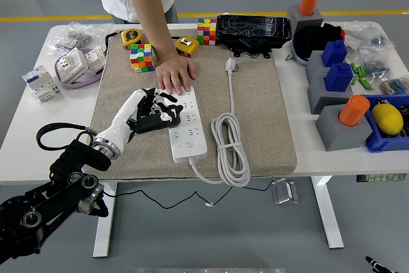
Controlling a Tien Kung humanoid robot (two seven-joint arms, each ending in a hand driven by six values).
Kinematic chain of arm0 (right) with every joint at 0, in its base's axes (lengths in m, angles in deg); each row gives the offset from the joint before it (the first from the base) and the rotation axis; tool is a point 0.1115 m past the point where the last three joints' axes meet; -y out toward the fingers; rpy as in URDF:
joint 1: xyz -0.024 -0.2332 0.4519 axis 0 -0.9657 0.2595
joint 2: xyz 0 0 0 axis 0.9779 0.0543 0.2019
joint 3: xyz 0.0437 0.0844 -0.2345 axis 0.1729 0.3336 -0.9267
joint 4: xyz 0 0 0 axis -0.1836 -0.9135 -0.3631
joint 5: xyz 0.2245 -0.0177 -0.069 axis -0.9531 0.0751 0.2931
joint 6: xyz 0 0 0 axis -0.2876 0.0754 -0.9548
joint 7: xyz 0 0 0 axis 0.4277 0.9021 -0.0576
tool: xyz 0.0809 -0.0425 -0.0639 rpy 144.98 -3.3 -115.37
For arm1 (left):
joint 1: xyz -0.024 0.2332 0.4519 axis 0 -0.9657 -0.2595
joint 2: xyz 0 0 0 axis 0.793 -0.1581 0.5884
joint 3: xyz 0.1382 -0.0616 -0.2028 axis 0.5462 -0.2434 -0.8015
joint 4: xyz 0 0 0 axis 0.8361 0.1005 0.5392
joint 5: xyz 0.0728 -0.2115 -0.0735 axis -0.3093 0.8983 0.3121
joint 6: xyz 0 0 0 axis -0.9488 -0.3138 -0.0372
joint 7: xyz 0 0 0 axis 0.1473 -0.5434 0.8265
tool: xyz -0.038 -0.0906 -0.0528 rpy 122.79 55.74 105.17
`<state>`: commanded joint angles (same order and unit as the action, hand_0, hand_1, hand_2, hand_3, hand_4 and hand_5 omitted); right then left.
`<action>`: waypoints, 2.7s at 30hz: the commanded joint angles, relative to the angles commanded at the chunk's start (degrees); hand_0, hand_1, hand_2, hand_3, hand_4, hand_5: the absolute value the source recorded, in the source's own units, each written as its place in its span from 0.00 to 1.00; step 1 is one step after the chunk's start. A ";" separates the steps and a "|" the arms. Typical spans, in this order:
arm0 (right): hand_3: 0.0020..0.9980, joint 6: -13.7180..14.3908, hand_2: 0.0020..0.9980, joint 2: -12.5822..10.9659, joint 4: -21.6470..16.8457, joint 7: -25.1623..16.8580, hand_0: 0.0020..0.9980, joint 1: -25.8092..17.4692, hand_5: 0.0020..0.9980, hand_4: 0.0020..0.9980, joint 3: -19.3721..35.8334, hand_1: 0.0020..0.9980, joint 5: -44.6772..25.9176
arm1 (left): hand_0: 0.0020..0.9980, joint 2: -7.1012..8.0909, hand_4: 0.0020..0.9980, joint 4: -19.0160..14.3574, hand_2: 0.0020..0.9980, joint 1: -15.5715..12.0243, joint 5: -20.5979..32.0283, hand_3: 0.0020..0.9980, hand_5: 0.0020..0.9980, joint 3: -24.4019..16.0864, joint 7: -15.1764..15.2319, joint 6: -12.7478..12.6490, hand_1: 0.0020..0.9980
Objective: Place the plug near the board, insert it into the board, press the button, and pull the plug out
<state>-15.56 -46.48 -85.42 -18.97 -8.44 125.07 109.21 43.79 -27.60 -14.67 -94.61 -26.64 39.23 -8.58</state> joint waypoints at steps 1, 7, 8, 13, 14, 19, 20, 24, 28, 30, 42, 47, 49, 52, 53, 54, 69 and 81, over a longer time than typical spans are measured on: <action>0.55 -0.01 0.64 0.01 -0.03 -0.01 0.61 0.02 0.49 0.95 -0.01 0.64 -0.02 | 0.32 -0.31 0.77 0.93 0.46 0.51 -1.45 0.47 0.26 -0.05 0.19 -0.39 0.39; 0.55 -0.02 0.64 -0.02 -0.02 -0.02 0.61 0.06 0.49 0.95 -0.02 0.64 -0.13 | 0.52 -1.76 0.81 6.04 0.54 3.70 -13.07 0.54 0.26 1.26 -0.57 -1.66 0.57; 0.55 -0.03 0.64 -0.02 -0.02 -0.01 0.61 0.06 0.49 0.95 -0.06 0.64 -0.14 | 0.72 -2.05 0.98 7.05 0.72 4.35 -15.63 0.67 0.31 1.57 -1.75 -1.22 0.75; 0.55 -0.05 0.64 -0.01 -0.03 0.00 0.61 0.05 0.49 0.95 -0.14 0.64 -0.24 | 0.72 -2.90 0.98 11.10 0.72 7.10 -26.72 0.67 0.31 4.21 -6.61 1.02 0.75; 0.55 -0.05 0.64 -0.02 -0.03 0.00 0.61 0.06 0.49 0.95 -0.16 0.64 -0.26 | 0.65 -3.03 1.00 11.76 0.75 7.54 -28.57 0.75 0.31 4.73 -7.28 1.32 0.76; 0.55 -0.04 0.64 -0.05 -0.01 0.00 0.61 0.07 0.49 0.95 -0.23 0.64 -0.32 | 0.65 -3.59 1.00 13.75 0.75 8.94 -32.58 0.75 0.31 6.39 -9.86 2.16 0.76; 0.55 -0.03 0.64 -0.04 0.02 0.00 0.61 0.06 0.49 0.95 -0.21 0.64 -0.33 | 0.54 -3.72 1.00 14.26 0.68 9.27 -32.97 0.72 0.28 6.83 -10.24 2.32 0.69; 0.55 -0.02 0.64 -0.04 -0.01 0.00 0.61 0.10 0.49 0.95 -0.13 0.64 -0.33 | 0.54 -4.05 1.00 16.17 0.68 10.12 -33.42 0.72 0.28 7.94 -10.94 2.45 0.69; 0.55 -0.02 0.64 -0.04 -0.06 -0.02 0.61 0.12 0.49 0.95 -0.14 0.64 -0.32 | 0.52 -4.23 0.95 17.90 0.59 10.59 -33.71 0.59 0.22 8.64 -10.73 2.11 0.63; 0.55 -0.03 0.64 -0.04 -0.07 -0.01 0.61 0.10 0.49 0.95 -0.16 0.64 -0.31 | 0.52 -4.30 0.95 18.68 0.59 10.83 -33.54 0.59 0.22 8.94 -10.65 1.90 0.63; 0.55 -0.02 0.64 -0.06 -0.26 0.00 0.61 0.11 0.49 0.95 -0.06 0.64 -0.15 | 0.43 -4.69 0.75 21.85 0.52 12.06 -33.05 0.54 0.12 10.04 -10.31 1.24 0.51; 0.55 -0.01 0.64 -0.06 -0.33 0.00 0.61 0.12 0.49 0.95 0.10 0.64 -0.06 | 0.34 -4.56 0.70 21.49 0.44 12.11 -32.90 0.53 0.04 9.79 -10.41 1.53 0.42; 0.55 -0.01 0.64 -0.06 -0.31 0.01 0.61 0.10 0.49 0.95 0.07 0.64 -0.05 | 0.34 -4.47 0.70 21.22 0.44 11.95 -32.90 0.53 0.04 9.56 -9.95 1.40 0.42; 0.55 -0.01 0.64 -0.05 -0.30 0.01 0.61 0.06 0.49 0.95 0.05 0.64 -0.05 | 0.31 -4.28 0.69 20.60 0.41 11.67 -32.63 0.53 0.02 9.15 -8.59 1.02 0.38; 0.55 -0.02 0.64 -0.04 -0.29 0.01 0.61 0.05 0.49 0.95 0.03 0.64 -0.03 | 0.31 -4.24 0.69 20.46 0.41 11.62 -32.54 0.53 0.02 9.08 -8.13 0.90 0.38; 0.55 -0.02 0.64 -0.04 -0.30 0.01 0.61 0.04 0.49 0.95 0.01 0.64 -0.03 | 0.31 -4.19 0.69 20.32 0.41 11.56 -32.40 0.53 0.02 8.95 -7.60 0.78 0.38; 0.55 -0.03 0.64 0.01 -0.26 -0.03 0.61 0.08 0.49 0.95 -0.20 0.64 -0.03 | 0.32 -2.05 0.68 22.01 0.40 10.33 -32.78 0.53 0.00 5.83 -3.73 -0.71 0.39; 0.55 -0.03 0.64 0.08 -0.31 -0.03 0.61 -0.01 0.48 0.95 -0.50 0.64 -0.01 | 0.37 -0.66 0.73 25.85 0.52 9.66 -32.24 0.57 0.01 6.29 -3.99 -0.27 0.47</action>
<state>-15.59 -46.40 -85.73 -19.00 -8.45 124.57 109.19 43.12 -1.75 -5.01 -126.86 -20.35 35.24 -8.85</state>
